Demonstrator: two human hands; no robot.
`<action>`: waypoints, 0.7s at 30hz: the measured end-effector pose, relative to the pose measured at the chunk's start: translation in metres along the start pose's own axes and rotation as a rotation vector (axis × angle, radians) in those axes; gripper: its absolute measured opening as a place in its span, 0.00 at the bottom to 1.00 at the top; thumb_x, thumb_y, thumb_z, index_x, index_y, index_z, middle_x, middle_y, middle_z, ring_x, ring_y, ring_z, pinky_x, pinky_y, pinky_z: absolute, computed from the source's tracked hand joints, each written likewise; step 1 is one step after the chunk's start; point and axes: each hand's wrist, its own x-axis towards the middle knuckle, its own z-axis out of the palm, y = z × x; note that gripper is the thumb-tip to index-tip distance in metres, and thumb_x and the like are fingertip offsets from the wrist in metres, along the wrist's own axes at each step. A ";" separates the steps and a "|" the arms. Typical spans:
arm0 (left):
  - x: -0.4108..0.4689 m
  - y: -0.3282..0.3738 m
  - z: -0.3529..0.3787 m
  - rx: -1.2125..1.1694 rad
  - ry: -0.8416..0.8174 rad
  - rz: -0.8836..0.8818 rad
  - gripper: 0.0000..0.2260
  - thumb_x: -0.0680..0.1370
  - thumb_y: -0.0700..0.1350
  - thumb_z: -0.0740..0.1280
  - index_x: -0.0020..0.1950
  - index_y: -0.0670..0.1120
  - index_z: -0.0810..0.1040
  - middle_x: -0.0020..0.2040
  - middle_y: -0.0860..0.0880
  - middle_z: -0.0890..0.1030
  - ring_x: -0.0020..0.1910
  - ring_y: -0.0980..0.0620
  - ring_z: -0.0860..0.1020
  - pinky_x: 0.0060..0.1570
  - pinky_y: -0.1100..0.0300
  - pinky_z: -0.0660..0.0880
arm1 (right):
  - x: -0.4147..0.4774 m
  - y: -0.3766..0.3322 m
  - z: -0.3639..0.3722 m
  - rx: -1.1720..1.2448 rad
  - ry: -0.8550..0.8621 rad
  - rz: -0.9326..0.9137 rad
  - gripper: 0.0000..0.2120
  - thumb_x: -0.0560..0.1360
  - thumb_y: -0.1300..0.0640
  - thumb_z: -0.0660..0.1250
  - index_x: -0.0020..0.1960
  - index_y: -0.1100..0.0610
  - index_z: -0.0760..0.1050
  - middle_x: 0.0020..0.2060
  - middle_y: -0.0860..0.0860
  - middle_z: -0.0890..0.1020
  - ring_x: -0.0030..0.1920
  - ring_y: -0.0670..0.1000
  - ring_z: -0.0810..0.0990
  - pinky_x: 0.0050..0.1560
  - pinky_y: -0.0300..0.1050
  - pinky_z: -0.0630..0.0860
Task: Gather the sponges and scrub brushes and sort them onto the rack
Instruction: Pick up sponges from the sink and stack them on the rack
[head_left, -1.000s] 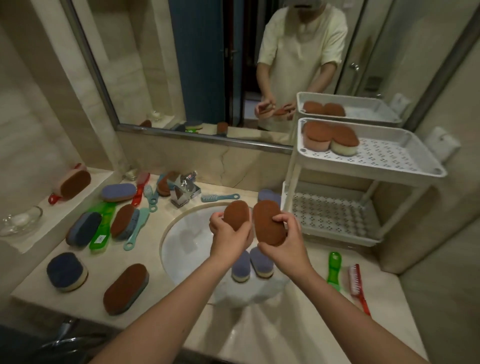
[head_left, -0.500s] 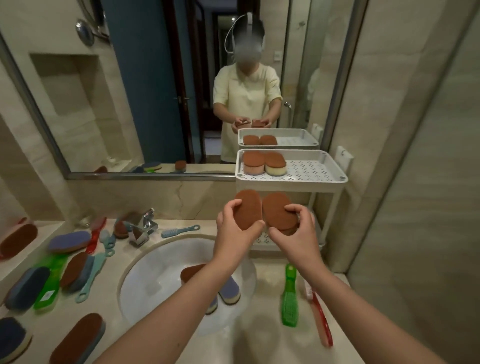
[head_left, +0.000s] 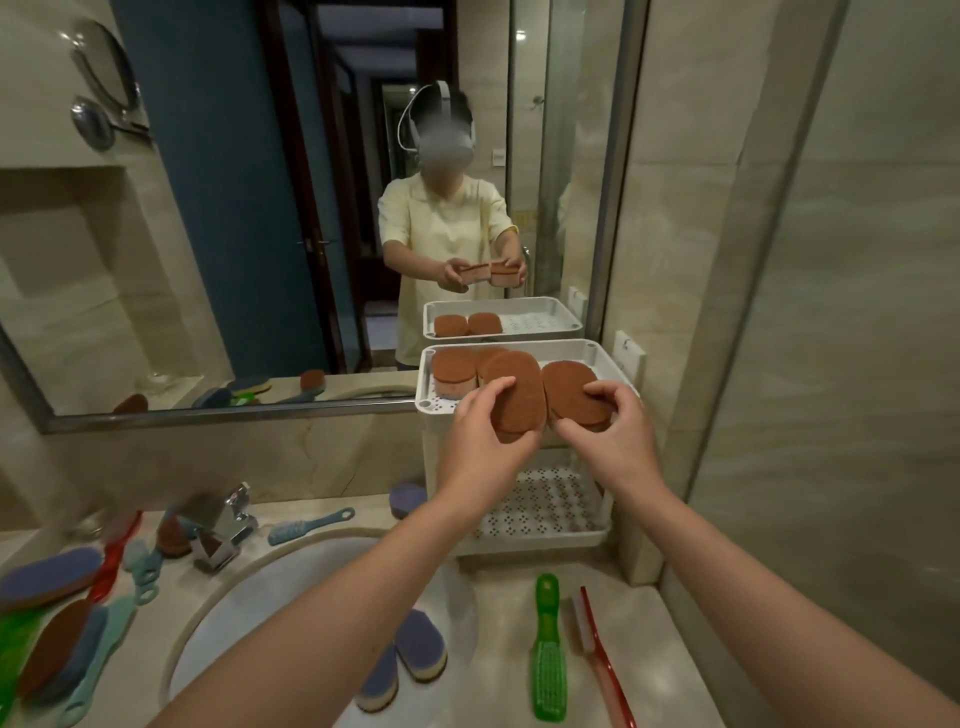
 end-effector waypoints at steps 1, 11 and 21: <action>0.007 0.000 0.003 0.003 -0.002 -0.002 0.26 0.70 0.53 0.73 0.66 0.63 0.68 0.65 0.56 0.68 0.59 0.59 0.73 0.57 0.58 0.76 | 0.006 0.002 -0.002 -0.022 0.006 0.019 0.22 0.61 0.49 0.74 0.53 0.43 0.72 0.54 0.46 0.77 0.54 0.47 0.77 0.51 0.42 0.76; 0.071 -0.002 0.030 0.154 -0.063 -0.053 0.27 0.64 0.66 0.71 0.61 0.65 0.70 0.58 0.58 0.70 0.50 0.62 0.75 0.43 0.66 0.70 | 0.068 0.020 -0.004 -0.139 0.013 0.093 0.25 0.67 0.51 0.71 0.63 0.49 0.73 0.54 0.46 0.78 0.49 0.45 0.76 0.41 0.36 0.69; 0.136 -0.018 0.056 0.570 -0.096 -0.080 0.29 0.67 0.72 0.63 0.64 0.60 0.70 0.62 0.51 0.76 0.66 0.46 0.69 0.73 0.40 0.51 | 0.131 0.045 0.010 -0.445 -0.110 0.011 0.23 0.75 0.51 0.65 0.69 0.55 0.71 0.67 0.52 0.71 0.63 0.52 0.72 0.58 0.42 0.69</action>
